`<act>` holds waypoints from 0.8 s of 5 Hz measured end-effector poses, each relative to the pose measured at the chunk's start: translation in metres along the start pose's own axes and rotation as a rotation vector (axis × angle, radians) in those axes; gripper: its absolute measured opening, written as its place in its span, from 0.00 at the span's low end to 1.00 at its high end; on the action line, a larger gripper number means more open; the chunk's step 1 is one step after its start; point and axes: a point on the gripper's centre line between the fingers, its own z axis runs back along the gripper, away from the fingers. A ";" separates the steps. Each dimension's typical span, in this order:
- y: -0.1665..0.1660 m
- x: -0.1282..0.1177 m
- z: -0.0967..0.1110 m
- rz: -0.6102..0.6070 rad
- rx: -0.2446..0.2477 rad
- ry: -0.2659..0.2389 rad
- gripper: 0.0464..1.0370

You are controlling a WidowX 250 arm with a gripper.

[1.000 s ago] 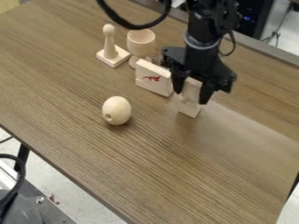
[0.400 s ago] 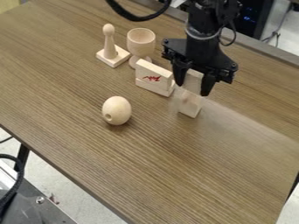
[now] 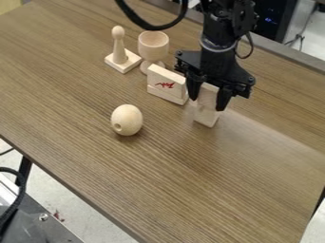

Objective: Place cube on top of another cube

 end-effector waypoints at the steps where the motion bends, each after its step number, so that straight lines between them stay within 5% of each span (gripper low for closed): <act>1: -0.001 0.000 -0.002 -0.003 -0.002 -0.008 0.53; 2: 0.000 -0.001 -0.005 -0.004 0.002 -0.004 0.60; 3: 0.004 -0.009 -0.014 -0.002 0.030 0.032 0.88; 4: 0.004 -0.009 -0.013 0.004 0.034 0.033 0.97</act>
